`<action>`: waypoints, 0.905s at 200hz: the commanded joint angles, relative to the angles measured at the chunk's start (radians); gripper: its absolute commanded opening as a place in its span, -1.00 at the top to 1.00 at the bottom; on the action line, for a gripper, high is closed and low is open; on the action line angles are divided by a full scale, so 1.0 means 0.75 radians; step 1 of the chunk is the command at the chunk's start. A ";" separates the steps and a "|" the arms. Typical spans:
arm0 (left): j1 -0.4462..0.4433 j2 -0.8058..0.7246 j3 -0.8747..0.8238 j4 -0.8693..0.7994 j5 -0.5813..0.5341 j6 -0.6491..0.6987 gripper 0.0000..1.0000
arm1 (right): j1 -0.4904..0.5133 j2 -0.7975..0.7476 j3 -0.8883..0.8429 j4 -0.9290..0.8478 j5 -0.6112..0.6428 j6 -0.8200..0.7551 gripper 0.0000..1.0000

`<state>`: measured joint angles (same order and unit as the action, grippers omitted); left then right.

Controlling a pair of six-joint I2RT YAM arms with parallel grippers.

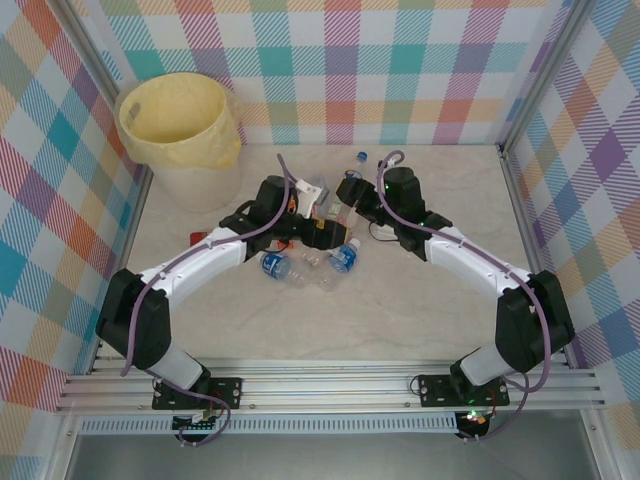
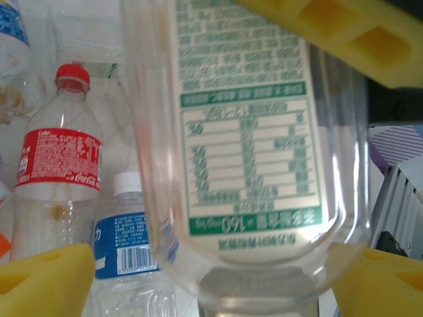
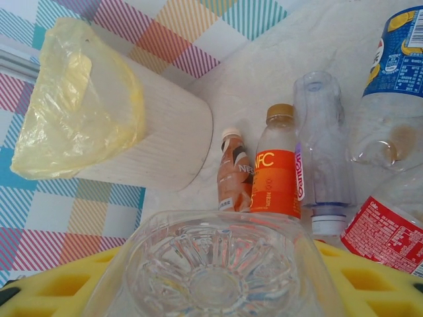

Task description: Put the plastic bottles in the bin

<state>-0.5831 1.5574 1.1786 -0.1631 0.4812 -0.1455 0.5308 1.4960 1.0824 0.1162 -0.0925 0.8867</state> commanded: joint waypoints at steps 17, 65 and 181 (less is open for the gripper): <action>-0.003 0.076 0.106 0.026 0.062 0.020 -0.73 | 0.019 0.004 0.033 0.043 -0.067 0.028 0.16; -0.005 0.144 0.131 0.144 0.074 -0.076 -0.29 | 0.031 0.024 0.039 0.064 -0.094 0.056 0.15; 0.040 0.036 -0.029 0.217 -0.091 -0.076 0.19 | 0.011 -0.058 0.136 -0.082 -0.024 0.106 -0.67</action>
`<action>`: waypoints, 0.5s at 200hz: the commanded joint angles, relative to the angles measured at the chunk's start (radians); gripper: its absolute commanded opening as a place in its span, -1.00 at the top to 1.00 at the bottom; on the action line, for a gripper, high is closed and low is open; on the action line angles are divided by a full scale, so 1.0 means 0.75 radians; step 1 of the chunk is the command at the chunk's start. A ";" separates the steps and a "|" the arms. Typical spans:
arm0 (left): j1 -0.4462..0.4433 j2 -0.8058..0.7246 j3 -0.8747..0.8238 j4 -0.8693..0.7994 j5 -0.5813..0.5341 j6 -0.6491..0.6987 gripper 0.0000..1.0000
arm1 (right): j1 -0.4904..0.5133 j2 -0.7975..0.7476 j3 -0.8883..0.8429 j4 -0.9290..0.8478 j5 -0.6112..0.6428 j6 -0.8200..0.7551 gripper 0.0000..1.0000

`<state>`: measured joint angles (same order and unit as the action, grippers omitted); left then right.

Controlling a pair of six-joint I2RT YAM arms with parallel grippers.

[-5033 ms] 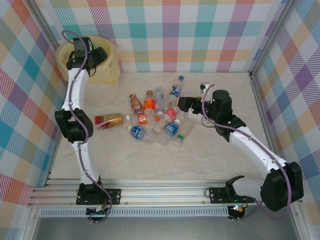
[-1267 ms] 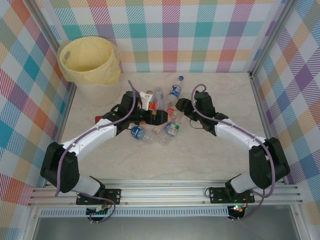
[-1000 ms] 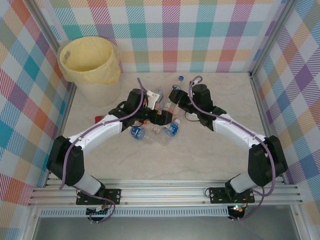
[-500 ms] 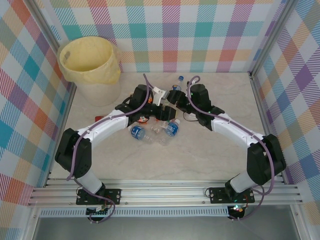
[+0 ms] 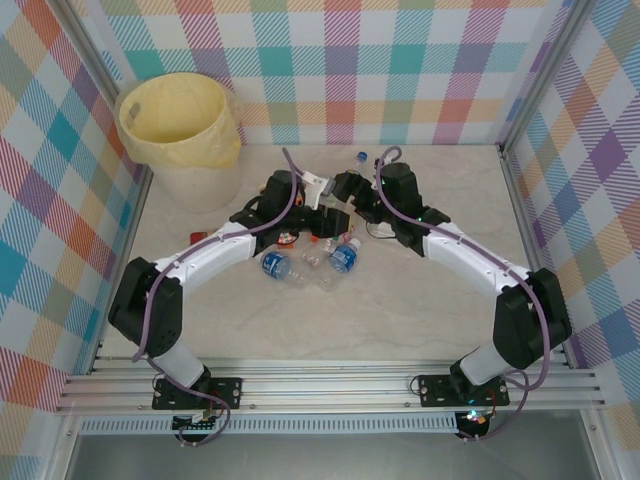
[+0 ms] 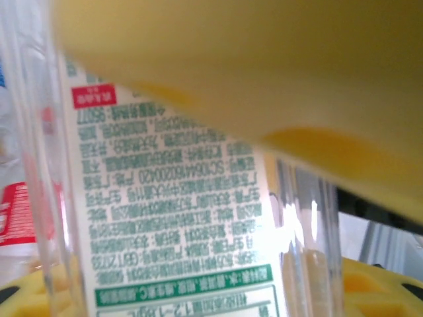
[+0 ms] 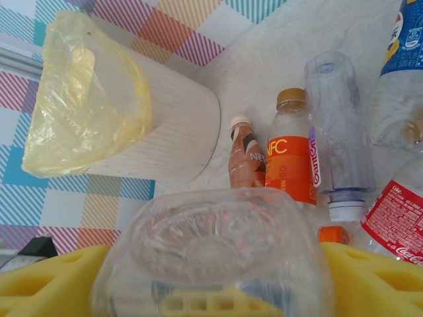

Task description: Put the plastic bottles in the bin

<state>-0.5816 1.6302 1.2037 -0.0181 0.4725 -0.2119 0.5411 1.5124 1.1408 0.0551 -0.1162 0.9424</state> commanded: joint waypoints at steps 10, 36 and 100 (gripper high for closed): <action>0.058 -0.079 -0.079 0.024 -0.076 0.012 0.20 | -0.011 -0.098 0.048 -0.014 0.037 0.041 -0.73; 0.101 -0.134 -0.123 0.017 -0.082 0.018 0.21 | -0.047 -0.146 -0.001 0.001 0.076 0.043 -0.86; 0.171 -0.269 -0.087 -0.177 -0.517 -0.053 0.21 | -0.063 -0.204 -0.101 0.006 0.095 -0.296 -0.99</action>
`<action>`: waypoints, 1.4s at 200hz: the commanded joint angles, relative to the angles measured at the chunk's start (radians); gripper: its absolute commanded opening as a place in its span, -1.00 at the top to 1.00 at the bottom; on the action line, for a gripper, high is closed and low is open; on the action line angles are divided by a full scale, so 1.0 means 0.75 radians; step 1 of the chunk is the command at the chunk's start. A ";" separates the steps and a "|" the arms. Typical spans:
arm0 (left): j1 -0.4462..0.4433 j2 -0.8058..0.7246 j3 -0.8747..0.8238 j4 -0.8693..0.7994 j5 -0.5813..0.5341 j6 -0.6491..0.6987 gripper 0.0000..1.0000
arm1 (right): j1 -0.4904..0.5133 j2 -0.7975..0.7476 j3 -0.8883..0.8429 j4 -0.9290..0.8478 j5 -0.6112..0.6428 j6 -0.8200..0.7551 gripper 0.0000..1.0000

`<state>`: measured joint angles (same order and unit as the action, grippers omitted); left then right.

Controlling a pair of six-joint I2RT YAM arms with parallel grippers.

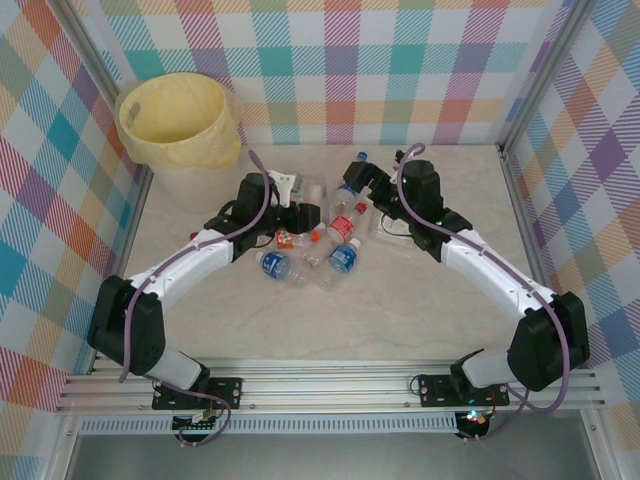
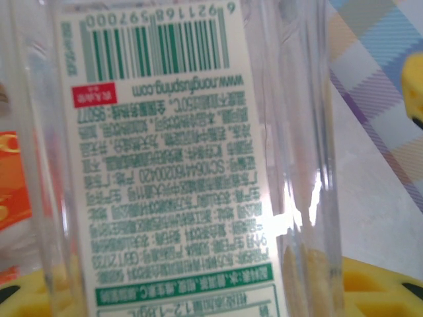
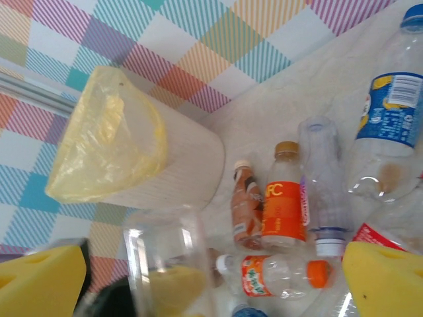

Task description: Put the plastic bottles in the bin

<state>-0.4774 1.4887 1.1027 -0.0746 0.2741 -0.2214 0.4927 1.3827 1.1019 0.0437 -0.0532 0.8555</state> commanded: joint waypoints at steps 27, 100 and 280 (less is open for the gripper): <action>0.038 -0.113 0.109 -0.187 -0.459 -0.027 0.21 | 0.002 -0.028 -0.053 0.075 -0.058 -0.303 -0.99; 0.073 -0.071 0.407 -0.053 -0.684 0.167 0.22 | 0.003 0.026 0.040 0.170 -0.135 -0.355 -0.99; 0.465 0.585 1.469 -0.544 -0.786 0.138 0.20 | 0.006 -0.095 -0.064 0.180 -0.170 -0.483 -0.99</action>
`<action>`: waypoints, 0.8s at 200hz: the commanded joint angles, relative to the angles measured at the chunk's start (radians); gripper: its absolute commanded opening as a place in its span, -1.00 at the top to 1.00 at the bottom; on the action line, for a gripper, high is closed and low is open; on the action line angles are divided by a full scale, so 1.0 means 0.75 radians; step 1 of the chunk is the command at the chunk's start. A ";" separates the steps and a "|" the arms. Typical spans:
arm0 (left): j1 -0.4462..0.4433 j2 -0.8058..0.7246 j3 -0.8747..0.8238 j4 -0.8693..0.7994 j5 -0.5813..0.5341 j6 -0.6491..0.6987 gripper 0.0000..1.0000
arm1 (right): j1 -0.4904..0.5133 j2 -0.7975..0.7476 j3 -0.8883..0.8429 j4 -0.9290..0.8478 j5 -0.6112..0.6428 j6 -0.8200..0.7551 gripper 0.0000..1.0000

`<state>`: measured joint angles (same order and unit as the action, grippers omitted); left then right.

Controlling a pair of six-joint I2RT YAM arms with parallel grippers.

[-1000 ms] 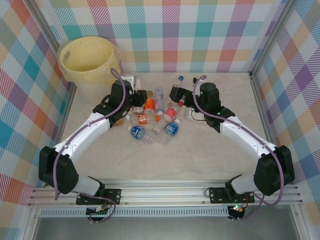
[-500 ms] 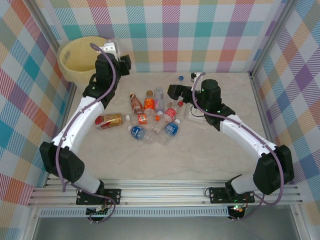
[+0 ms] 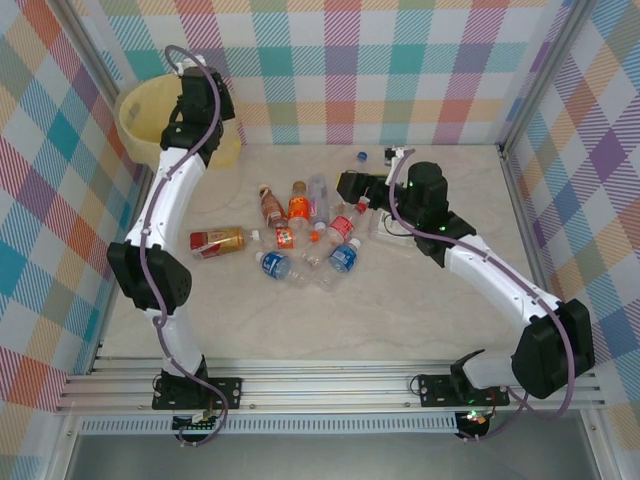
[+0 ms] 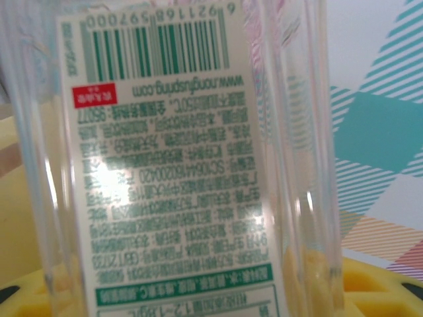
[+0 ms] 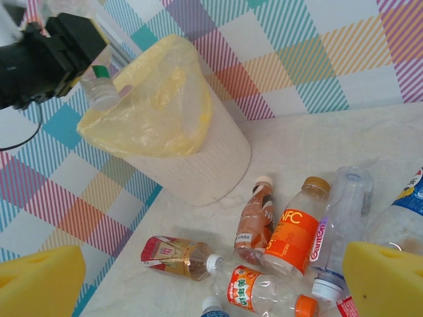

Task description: Put the plastic bottles in the bin

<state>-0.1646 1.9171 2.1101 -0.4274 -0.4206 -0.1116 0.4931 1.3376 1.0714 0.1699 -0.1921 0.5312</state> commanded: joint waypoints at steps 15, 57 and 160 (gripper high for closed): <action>0.065 0.037 0.180 -0.079 0.114 0.007 0.18 | 0.005 -0.029 -0.029 0.010 0.023 -0.051 -0.99; 0.177 0.150 0.274 -0.039 -0.168 0.074 0.17 | 0.006 -0.018 -0.015 -0.017 0.009 -0.050 -0.99; 0.348 0.420 0.450 -0.095 -0.205 0.105 0.09 | 0.005 0.062 0.032 -0.034 -0.001 -0.017 -0.99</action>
<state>0.0971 2.2181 2.4039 -0.4805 -0.5537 -0.0536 0.4931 1.3521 1.0595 0.1520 -0.1844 0.5152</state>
